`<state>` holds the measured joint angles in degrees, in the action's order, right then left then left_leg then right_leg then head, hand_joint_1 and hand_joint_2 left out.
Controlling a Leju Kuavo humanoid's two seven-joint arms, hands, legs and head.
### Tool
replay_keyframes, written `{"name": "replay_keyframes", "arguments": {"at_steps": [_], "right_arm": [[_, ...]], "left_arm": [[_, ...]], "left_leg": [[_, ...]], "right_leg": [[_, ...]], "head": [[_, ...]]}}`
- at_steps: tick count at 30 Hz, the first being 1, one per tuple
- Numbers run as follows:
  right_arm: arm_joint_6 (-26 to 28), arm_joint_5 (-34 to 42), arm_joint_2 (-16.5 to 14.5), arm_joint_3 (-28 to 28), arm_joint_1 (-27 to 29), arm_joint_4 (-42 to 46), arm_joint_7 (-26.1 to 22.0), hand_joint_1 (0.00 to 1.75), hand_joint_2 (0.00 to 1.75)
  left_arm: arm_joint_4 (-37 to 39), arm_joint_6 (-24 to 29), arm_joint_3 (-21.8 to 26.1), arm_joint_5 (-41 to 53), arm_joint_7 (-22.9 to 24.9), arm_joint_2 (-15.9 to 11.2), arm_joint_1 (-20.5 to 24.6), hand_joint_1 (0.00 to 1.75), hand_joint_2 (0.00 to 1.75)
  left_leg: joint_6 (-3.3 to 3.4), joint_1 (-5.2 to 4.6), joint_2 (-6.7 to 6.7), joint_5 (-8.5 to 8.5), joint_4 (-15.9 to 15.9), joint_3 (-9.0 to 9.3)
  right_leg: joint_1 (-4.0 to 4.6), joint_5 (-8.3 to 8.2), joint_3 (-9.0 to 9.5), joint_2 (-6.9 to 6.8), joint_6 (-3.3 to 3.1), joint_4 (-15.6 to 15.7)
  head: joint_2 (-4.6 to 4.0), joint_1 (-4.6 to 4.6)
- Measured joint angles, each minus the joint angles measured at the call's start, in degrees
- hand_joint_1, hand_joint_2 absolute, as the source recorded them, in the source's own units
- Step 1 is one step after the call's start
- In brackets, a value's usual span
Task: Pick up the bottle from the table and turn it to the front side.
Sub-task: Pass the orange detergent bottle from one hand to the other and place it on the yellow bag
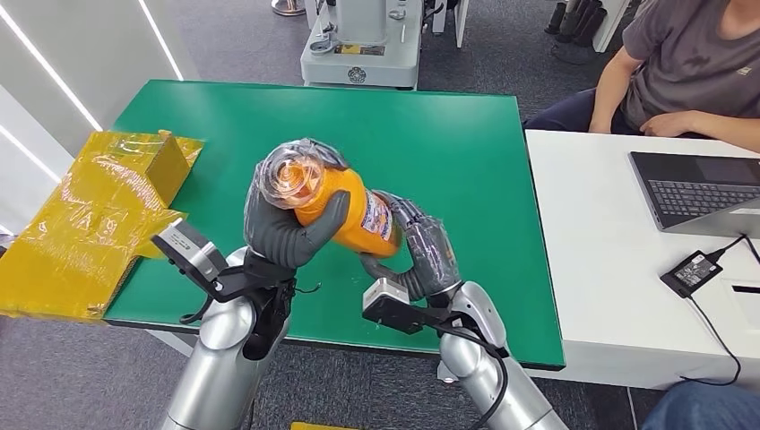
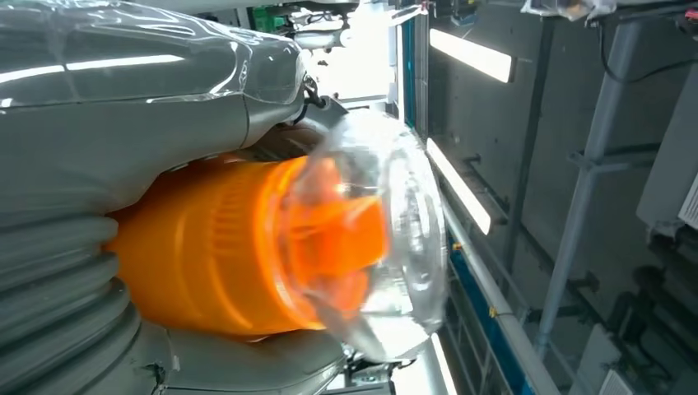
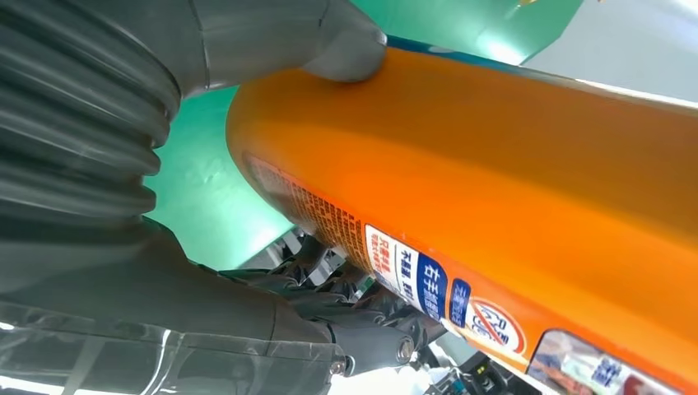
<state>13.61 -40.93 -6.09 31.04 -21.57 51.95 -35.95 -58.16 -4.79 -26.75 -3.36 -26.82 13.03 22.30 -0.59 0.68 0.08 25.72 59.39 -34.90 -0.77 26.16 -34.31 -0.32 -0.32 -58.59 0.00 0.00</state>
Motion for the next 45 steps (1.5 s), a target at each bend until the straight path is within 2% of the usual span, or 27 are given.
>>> {"name": "replay_keyframes", "arguments": {"at_steps": [7,8,9,12,13,23,32,37,42,45], "right_arm": [[-0.01,-0.01,0.04,-0.76,0.17,-0.52,-0.97,1.73,1.75],[0.00,-0.01,0.04,-0.80,0.17,-0.58,-1.03,1.70,1.75],[0.01,-0.01,0.04,-0.83,0.18,-0.63,-1.06,1.58,1.75],[0.00,0.01,0.04,-0.91,0.22,-0.75,-1.11,0.33,1.75],[-0.01,0.04,0.03,-0.93,0.24,-0.76,-1.14,0.02,1.75],[1.55,2.08,-0.31,-0.77,1.05,0.98,-2.03,0.00,1.75],[7.23,9.25,-1.41,-2.20,4.51,7.39,-1.90,0.00,1.75],[12.34,18.91,-1.45,-2.33,6.98,13.64,-3.91,0.00,1.75],[22.23,33.13,-0.73,0.07,9.17,26.01,-4.25,0.00,1.75],[24.84,36.97,-0.25,1.02,10.18,32.54,-4.28,0.00,1.75]], "left_arm": [[0.00,-0.18,0.29,0.30,-0.26,0.03,-0.01,1.75,1.75],[0.00,-0.20,0.32,0.35,-0.28,0.04,-0.01,1.75,1.75],[0.00,-0.21,0.35,0.37,-0.28,0.06,0.00,1.75,1.75],[0.01,-0.21,0.45,0.40,-0.29,0.09,0.00,1.75,1.75],[0.02,-0.21,0.47,0.40,-0.31,0.09,0.00,1.75,1.75],[0.24,0.02,0.48,0.37,-0.37,0.31,-0.20,1.75,1.75],[0.21,1.02,0.48,1.00,-0.39,0.43,-0.56,1.75,1.75],[0.16,2.58,0.50,1.49,-0.21,0.52,-1.19,1.75,1.75],[-0.41,3.97,0.52,2.18,-0.19,0.53,-2.14,1.75,1.75],[-0.86,4.66,0.54,2.54,-0.18,0.51,-2.61,1.75,1.75]], "left_leg": [[0.00,0.00,0.00,0.00,0.00,-0.01],[0.00,0.00,0.00,0.00,0.00,-0.01],[0.00,0.00,0.00,0.00,0.00,-0.01],[0.00,0.00,0.00,0.00,0.00,0.00],[0.00,0.00,0.00,0.00,0.00,0.00],[0.00,0.00,0.00,0.00,0.00,-0.01],[0.00,0.00,-0.01,0.00,-0.01,-0.02],[0.00,0.00,0.00,0.00,-0.01,-0.02],[0.00,-0.01,0.00,0.01,-0.01,-0.03],[0.00,-0.01,0.03,0.01,-0.02,-0.02]], "right_leg": [[0.00,0.00,0.00,0.00,0.00,0.00],[0.00,0.00,0.00,0.00,0.00,0.00],[0.00,0.00,0.00,0.00,0.00,0.00],[0.00,0.00,0.00,0.00,0.00,0.00],[0.00,0.00,0.00,0.00,0.00,0.00],[0.00,0.00,0.00,0.00,0.00,0.00],[0.00,0.00,0.00,-0.01,0.00,0.00],[0.00,0.00,-0.01,0.00,0.00,0.00],[-0.01,0.01,-0.04,0.00,0.00,0.01],[-0.01,0.01,-0.04,0.02,0.00,0.01]], "head": [[0.00,0.00],[0.00,0.00],[0.00,0.00],[0.00,0.00],[0.00,0.00],[0.00,0.00],[0.00,0.00],[0.00,0.00],[0.00,0.01],[0.00,0.00]]}}
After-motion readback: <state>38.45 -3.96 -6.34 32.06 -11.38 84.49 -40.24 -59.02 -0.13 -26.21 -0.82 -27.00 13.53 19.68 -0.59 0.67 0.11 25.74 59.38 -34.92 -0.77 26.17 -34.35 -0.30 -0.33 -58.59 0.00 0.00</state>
